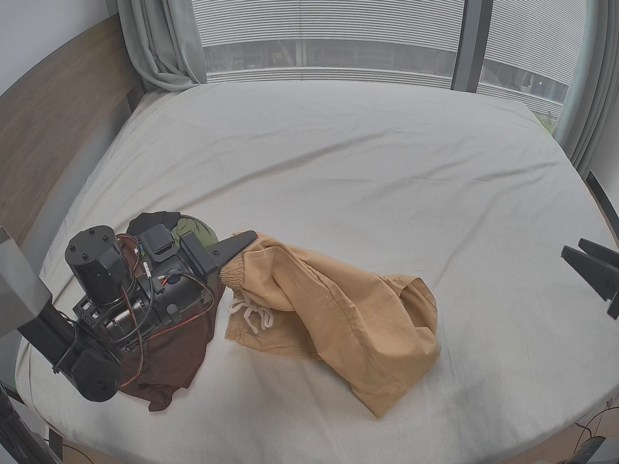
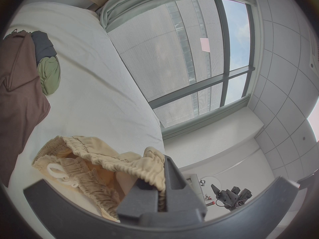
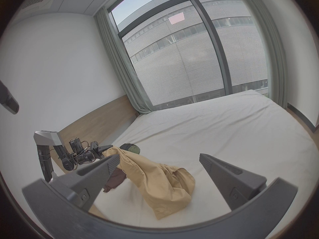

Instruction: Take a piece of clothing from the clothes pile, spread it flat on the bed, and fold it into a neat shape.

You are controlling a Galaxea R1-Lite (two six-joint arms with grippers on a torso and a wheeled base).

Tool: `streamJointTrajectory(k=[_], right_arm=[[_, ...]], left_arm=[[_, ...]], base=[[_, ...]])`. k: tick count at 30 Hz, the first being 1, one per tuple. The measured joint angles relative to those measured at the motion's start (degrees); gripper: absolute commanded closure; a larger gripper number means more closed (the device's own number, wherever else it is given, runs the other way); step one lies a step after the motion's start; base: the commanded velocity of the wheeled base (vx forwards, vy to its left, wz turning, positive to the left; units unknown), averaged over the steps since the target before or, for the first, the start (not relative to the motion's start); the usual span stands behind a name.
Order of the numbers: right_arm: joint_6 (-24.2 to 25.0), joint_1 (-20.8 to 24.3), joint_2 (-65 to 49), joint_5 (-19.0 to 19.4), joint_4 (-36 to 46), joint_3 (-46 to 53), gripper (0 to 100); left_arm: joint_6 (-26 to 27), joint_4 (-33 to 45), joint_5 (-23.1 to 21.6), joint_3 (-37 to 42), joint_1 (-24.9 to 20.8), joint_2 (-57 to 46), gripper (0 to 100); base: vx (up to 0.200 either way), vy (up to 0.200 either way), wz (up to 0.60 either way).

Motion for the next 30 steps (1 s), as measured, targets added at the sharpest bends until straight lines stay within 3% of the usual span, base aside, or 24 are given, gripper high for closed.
streamJointTrajectory(k=[5,11,22,30], right_arm=[[1.08,1.63,6.92,0.29,-7.74,1.93,0],[2.71,3.54,12.41,0.35,-8.92,2.97,0],[11.68,8.22,23.84,0.35,-18.33,7.07,0],[13.65,10.09,32.26,0.29,-23.70,11.02,0]], left_arm=[[0.09,0.02,-0.05,0.00,-0.02,-0.09,100],[0.11,0.02,-0.07,-0.11,-0.02,-0.33,100],[0.50,0.05,-0.05,0.02,0.52,-0.09,100],[0.83,0.05,-0.10,0.05,1.05,0.00,100]], base=[[0.000,0.000,0.00],[0.000,0.000,0.00],[0.000,0.000,0.00],[0.000,0.000,0.00]])
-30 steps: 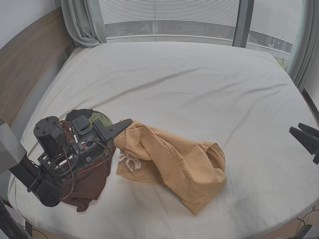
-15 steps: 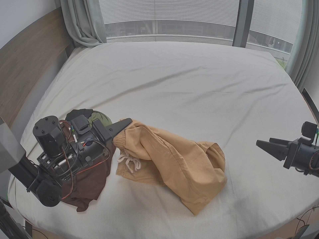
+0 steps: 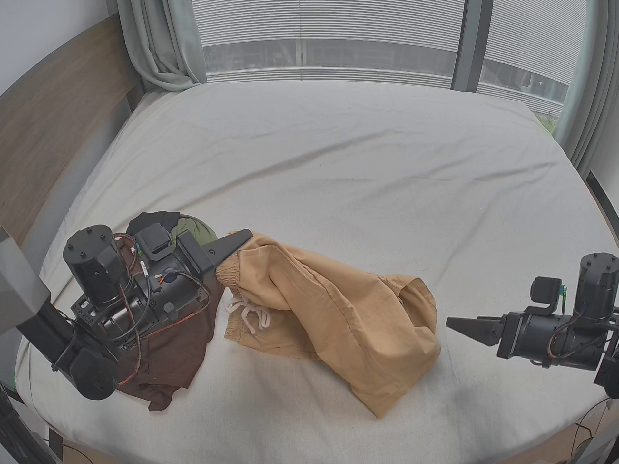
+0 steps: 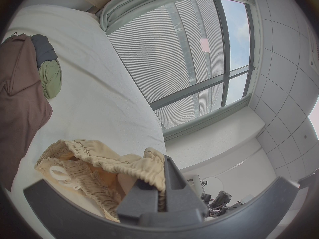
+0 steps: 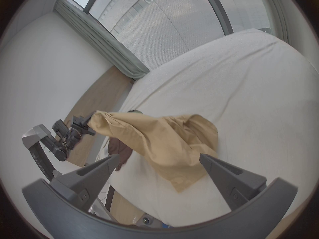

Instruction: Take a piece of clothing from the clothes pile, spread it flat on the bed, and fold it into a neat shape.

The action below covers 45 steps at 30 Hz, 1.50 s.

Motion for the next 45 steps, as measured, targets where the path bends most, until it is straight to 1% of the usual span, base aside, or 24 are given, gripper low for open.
streamJointTrajectory(k=[5,7,10,14,18,27,30,33,36,45], right_arm=[[0.35,0.82,3.79,0.04,-0.20,1.40,0],[1.56,1.55,5.14,0.06,-0.82,1.88,0],[3.61,2.36,7.19,0.06,-2.72,2.38,0],[4.84,3.00,10.34,0.11,-6.60,3.15,0],[5.14,3.28,15.40,0.13,-14.15,4.61,0],[5.25,3.47,29.60,-0.22,-37.17,9.68,0],[5.25,3.55,34.61,-0.30,-42.62,11.52,0],[5.39,3.66,38.73,-0.30,-44.42,12.96,0],[6.62,3.85,41.56,-0.27,-44.79,13.53,0],[9.56,4.24,45.92,-0.16,-44.86,12.00,0]], left_arm=[[0.00,0.00,0.00,0.00,0.39,0.09,100],[0.00,0.00,0.00,0.00,0.48,0.11,100],[-0.02,0.00,0.00,-0.05,0.54,0.13,100],[0.00,0.00,0.00,-0.05,0.56,0.13,100],[-0.02,0.00,0.00,-0.02,0.59,0.16,100],[-0.02,0.00,0.00,-0.02,0.69,0.22,100],[-0.02,0.00,0.00,-0.05,0.69,0.22,100],[-0.02,0.00,0.02,-0.06,0.74,0.22,100],[-0.02,0.00,0.02,-0.11,0.74,0.22,100],[-0.02,0.00,-0.06,-0.11,0.91,0.22,100]], base=[[0.000,0.000,0.00],[0.000,0.000,0.00],[0.000,0.000,0.00],[0.000,0.000,0.00],[0.000,0.000,0.00],[0.000,0.000,0.00],[0.000,0.000,0.00],[0.000,0.000,0.00],[0.000,0.000,0.00],[0.000,0.000,0.00]])
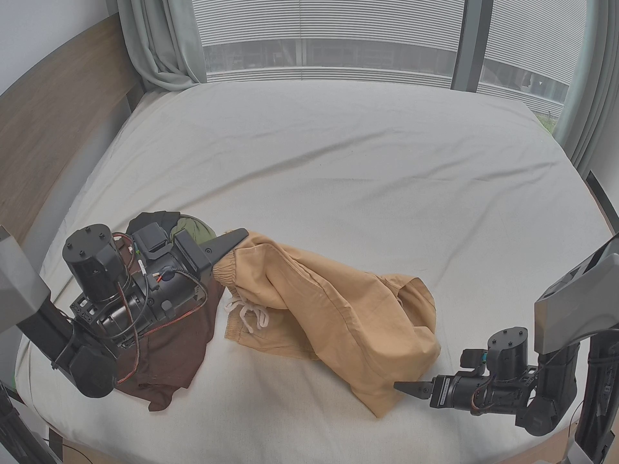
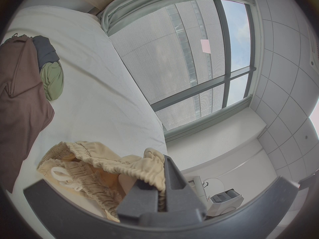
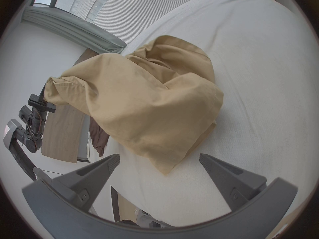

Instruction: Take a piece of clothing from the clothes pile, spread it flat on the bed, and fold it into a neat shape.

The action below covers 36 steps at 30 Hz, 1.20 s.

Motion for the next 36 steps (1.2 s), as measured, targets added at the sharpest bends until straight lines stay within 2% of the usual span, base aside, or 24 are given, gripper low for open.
streamJointTrajectory(k=[21,36], right_arm=[[3.50,2.34,8.13,0.09,0.05,-7.19,0],[3.91,3.47,6.97,3.47,-0.26,-8.52,0]], left_arm=[[-0.26,-0.02,0.00,-0.69,1.00,0.66,100],[-0.44,-0.06,-0.05,-1.51,2.36,1.41,100]], base=[[0.000,0.000,0.00],[0.000,0.000,0.00]])
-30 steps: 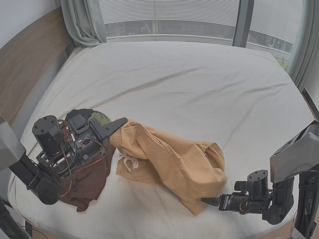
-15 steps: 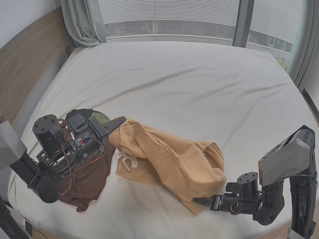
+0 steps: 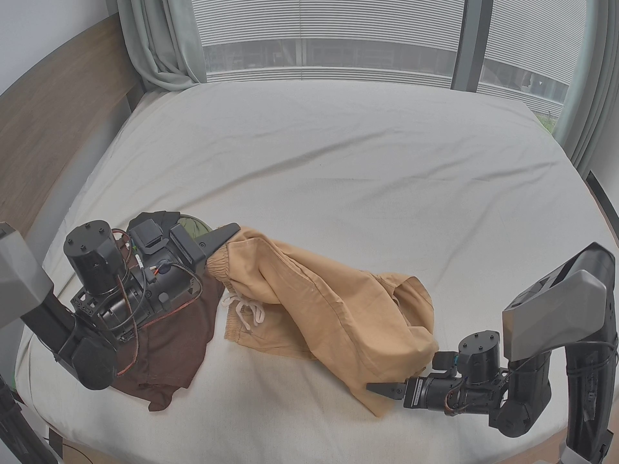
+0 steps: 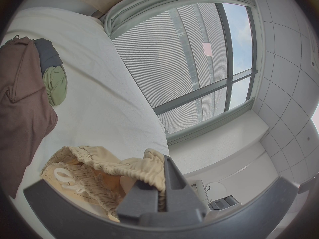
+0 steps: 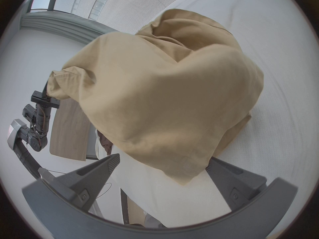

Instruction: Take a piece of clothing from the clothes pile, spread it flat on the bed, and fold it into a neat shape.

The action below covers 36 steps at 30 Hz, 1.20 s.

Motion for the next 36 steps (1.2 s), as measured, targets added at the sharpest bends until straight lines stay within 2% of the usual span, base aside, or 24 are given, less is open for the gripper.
streamJointTrajectory(k=[19,20,36], right_arm=[[0.05,0.28,-4.55,1.18,-0.05,-0.33,0],[0.02,0.27,-4.46,1.18,-0.07,-0.33,100],[0.02,-0.77,-4.17,1.23,-0.22,1.02,100]], left_arm=[[0.00,-0.38,-0.15,-0.59,1.41,1.37,100],[-0.01,-0.68,-0.15,-0.59,1.41,1.38,100],[-0.04,-1.26,-0.15,-0.48,1.41,2.15,100]], base=[[0.000,0.000,0.00],[0.000,0.000,0.00],[0.000,0.000,0.00]])
